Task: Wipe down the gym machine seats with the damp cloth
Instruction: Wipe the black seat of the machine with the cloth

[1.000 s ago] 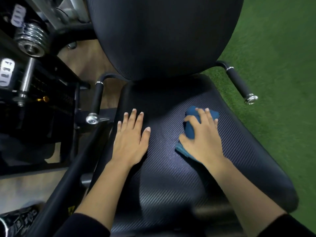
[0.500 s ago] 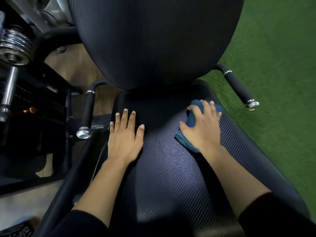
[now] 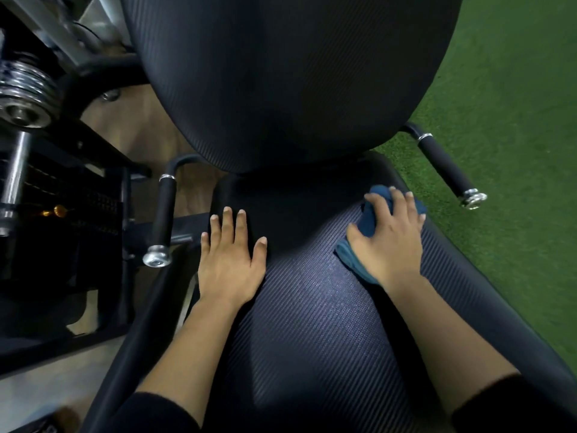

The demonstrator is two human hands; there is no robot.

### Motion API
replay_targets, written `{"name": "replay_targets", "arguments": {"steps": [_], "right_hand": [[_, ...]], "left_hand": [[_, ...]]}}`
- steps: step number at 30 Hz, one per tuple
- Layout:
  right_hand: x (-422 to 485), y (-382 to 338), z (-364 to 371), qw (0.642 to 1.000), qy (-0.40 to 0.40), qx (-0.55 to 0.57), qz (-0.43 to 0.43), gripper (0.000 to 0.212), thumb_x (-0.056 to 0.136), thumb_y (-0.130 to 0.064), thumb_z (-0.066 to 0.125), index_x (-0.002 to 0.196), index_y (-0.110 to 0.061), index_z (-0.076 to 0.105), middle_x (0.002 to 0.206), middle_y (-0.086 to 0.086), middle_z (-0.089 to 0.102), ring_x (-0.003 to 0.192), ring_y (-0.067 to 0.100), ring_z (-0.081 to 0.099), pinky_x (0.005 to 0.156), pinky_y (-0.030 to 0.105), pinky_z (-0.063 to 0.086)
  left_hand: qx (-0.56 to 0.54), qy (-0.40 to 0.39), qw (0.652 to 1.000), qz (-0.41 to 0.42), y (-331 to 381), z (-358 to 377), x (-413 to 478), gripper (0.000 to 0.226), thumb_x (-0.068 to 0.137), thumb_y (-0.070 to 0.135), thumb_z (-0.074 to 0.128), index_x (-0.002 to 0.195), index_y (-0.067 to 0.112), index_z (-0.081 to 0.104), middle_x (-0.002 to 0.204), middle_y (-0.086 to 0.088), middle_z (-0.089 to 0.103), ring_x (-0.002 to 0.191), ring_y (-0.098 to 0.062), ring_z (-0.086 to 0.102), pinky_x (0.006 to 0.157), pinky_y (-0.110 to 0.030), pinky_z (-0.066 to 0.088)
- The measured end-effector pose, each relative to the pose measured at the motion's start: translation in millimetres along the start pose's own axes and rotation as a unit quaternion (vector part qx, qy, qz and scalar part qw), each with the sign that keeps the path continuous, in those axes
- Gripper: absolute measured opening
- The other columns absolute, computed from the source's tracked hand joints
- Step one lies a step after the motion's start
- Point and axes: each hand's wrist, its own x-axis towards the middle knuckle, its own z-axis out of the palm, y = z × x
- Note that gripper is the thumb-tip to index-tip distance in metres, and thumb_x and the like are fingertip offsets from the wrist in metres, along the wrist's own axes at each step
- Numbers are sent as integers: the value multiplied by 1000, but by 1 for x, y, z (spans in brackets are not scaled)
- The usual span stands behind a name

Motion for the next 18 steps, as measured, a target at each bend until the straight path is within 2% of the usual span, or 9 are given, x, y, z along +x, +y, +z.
{"name": "replay_targets", "arguments": {"steps": [4,8,10,13,18], "right_hand": [[35,-21,13,999,-33,-7,-35,69,78,-40,63,141,-25,39,153,8,24,145,30,8,115,57,7],[32,-42,18,979,-103,44,-171,84,73,-38,64,148,-25,28,153,8,28,145,29,13,115,57,13],[17,-48,20,966,-131,44,-217,88,74,-40,62,150,-25,20,155,2,25,146,23,11,117,52,13],[4,-47,21,975,-105,37,-190,83,78,-36,62,149,-24,21,156,-3,21,146,18,8,119,45,9],[23,-56,30,993,-44,12,-113,78,81,-36,62,148,-20,26,154,4,25,145,27,13,117,51,11]], "left_hand": [[14,-6,1000,-4,1,3,3,65,97,49,18,152,19,-1,159,-4,-10,146,-21,-12,119,-42,-2],[16,-12,1000,-1,1,4,4,64,97,48,15,151,20,-4,159,-3,-13,145,-21,-15,119,-43,-2],[17,-12,1000,-1,1,4,4,64,97,48,15,151,20,-5,159,-3,-13,145,-20,-16,119,-43,-2],[14,-11,1000,-4,1,3,4,63,97,49,11,151,21,-6,159,-2,-14,145,-19,-17,119,-43,-2],[13,-6,1000,-4,0,3,4,71,86,54,-3,150,23,-9,158,-1,-16,144,-18,-19,119,-42,-5]]}}
